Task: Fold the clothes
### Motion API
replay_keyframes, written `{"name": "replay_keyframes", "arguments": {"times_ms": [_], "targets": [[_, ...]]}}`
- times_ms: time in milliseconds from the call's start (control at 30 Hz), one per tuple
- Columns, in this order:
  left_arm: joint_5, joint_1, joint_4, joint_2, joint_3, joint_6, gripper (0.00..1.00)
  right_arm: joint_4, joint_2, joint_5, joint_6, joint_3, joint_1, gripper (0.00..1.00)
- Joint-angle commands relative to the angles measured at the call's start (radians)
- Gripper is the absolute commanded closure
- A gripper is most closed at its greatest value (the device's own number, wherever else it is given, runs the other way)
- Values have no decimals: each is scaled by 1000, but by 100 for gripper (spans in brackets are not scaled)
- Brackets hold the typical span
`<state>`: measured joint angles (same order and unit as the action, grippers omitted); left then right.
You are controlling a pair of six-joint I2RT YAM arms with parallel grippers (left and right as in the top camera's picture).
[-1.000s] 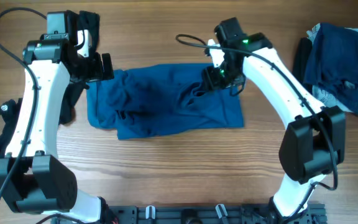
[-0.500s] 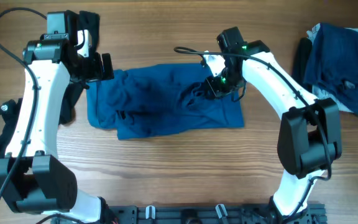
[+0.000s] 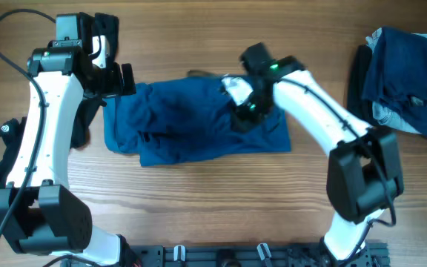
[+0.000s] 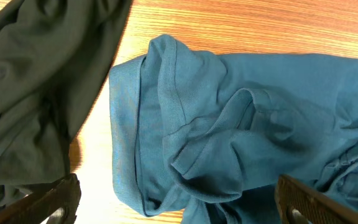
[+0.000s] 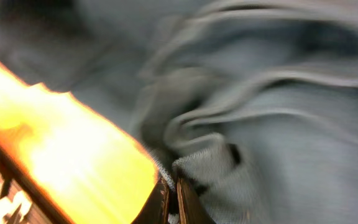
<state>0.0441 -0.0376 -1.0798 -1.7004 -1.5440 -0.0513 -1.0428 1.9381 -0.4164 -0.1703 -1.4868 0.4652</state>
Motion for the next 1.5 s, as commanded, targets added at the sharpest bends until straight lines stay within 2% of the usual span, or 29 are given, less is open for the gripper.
{"name": "replay_keyframes", "arguments": {"times_ms": [0,33,100,133,167,267,433,467,667,800,867,1000,1133,1267,1300,1367,1400,1433,1467], "targets": [[12,0,4,17,-14,-10,0,-14,-26,-19,-10,6,101,95],[12,0,4,18,-14,-10,0,-16,-26,-11,-10,6,128,91],[12,0,4,18,-14,-10,0,-17,-26,30,-8,6,161,25],[12,0,4,18,-14,-10,0,-15,-26,60,-3,6,177,8],[12,0,4,18,-14,-10,0,-12,-26,62,1,5,177,3],[12,0,4,18,-14,-10,0,8,-27,66,43,-3,153,2],[13,0,3,17,-14,-10,0,106,-34,84,256,-32,22,0],[12,0,3,18,-14,-10,0,126,-31,75,260,-31,-8,0],[12,0,22,18,-14,-10,0,243,-8,28,265,-16,-101,1],[12,0,26,18,-14,-10,0,298,4,98,340,16,-112,36],[12,0,26,18,-14,-10,0,296,13,141,365,25,-112,40],[12,0,26,18,-14,-10,0,284,45,316,492,30,-113,39],[12,0,26,18,-14,-10,0,315,55,317,504,30,-114,34],[12,0,26,18,-14,-10,0,348,98,314,541,30,-114,37],[12,0,26,18,-14,-10,0,350,105,296,541,30,-114,41],[12,0,26,18,-14,-10,0,362,117,251,539,30,-114,62],[12,0,26,18,-14,-10,0,367,118,233,539,30,-114,69],[12,0,27,17,-14,-10,0,373,117,222,540,29,-113,82],[12,0,28,18,-14,-10,0,377,117,209,539,29,-113,88]]}}
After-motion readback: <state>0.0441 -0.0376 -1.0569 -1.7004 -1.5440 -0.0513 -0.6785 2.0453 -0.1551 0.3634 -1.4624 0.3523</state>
